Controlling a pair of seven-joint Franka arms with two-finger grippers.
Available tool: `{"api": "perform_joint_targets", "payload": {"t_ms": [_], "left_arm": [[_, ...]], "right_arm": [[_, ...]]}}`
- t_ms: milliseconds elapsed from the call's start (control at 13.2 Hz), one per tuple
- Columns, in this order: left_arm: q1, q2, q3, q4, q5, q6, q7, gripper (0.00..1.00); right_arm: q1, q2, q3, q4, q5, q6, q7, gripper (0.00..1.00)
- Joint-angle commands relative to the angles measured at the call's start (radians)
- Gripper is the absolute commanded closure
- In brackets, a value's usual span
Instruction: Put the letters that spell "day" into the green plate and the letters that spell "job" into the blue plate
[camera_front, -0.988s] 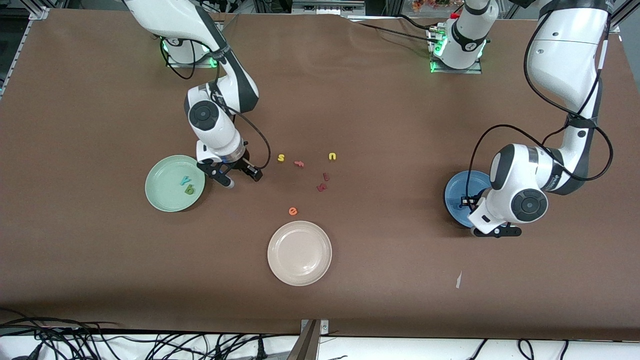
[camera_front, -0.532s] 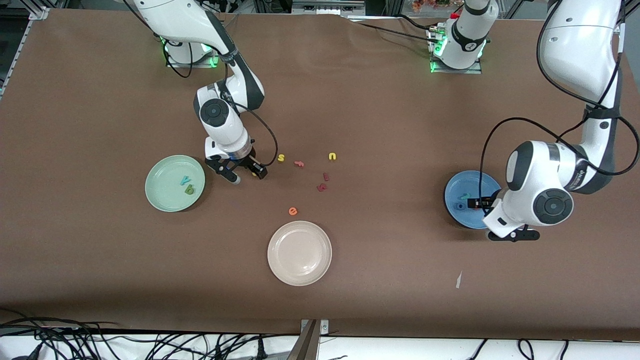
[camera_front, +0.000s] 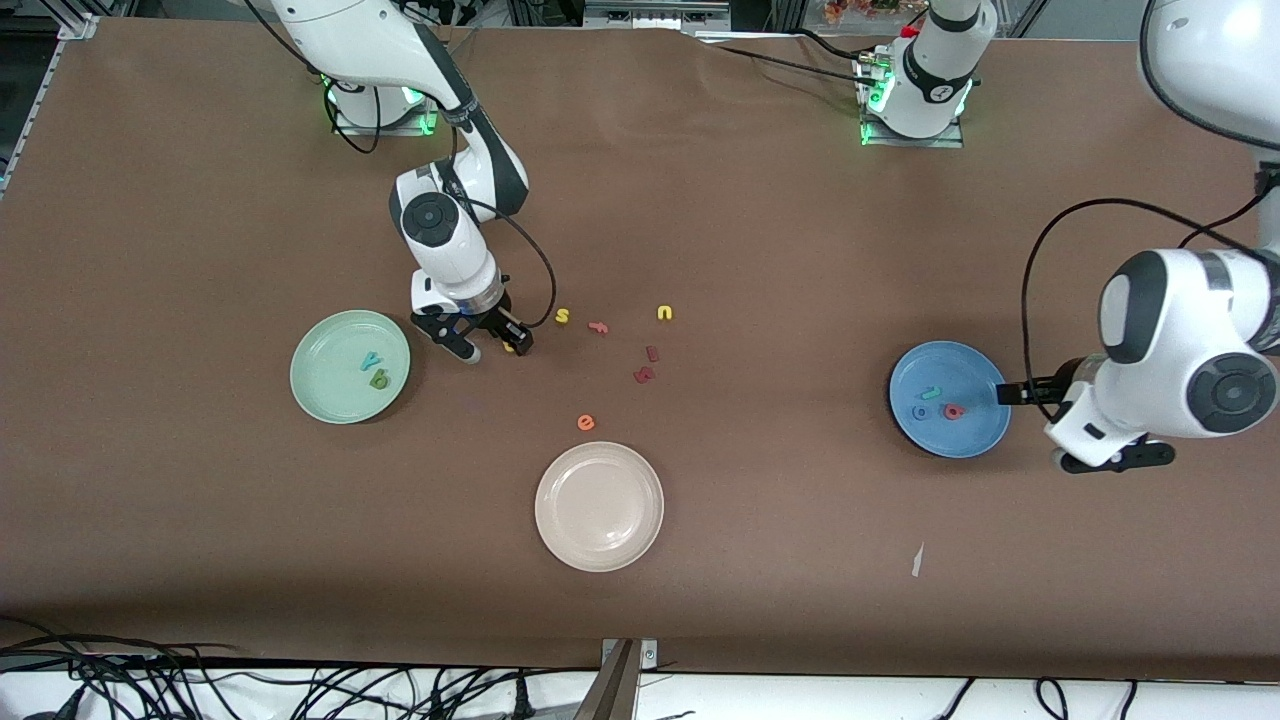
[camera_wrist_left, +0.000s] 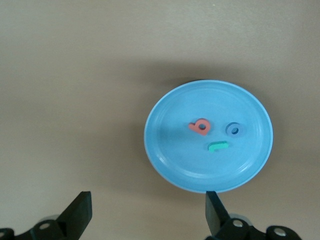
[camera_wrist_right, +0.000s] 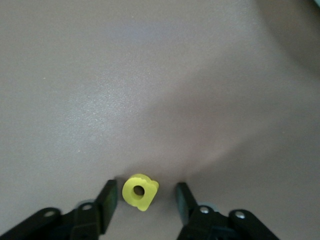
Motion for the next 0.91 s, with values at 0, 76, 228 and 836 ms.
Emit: {"api": "perform_joint_targets", "payload": {"t_ms": [0,76,228,836], "left_arm": [[0.048,-0.072,-0.017,-0.015,-0.074,-0.03,0.019,0.0],[0.066,-0.113,-0.015,-0.03,-0.127,-0.029,0.022,0.0],[0.088,-0.227,-0.013,-0.079,-0.159,-0.024,0.026,0.0],[0.003,-0.471,-0.013,-0.107,-0.264,-0.056,0.011,0.0]], "right_arm": [[0.012,0.016,-0.004,-0.012,0.013,0.044,0.005,0.58],[0.012,0.018,-0.004,-0.012,0.013,0.044,0.005,0.63],[0.012,0.022,-0.004,-0.011,0.013,0.05,0.005,0.69],[0.01,-0.105,-0.099,0.049,0.012,-0.216,-0.149,0.72]]}}
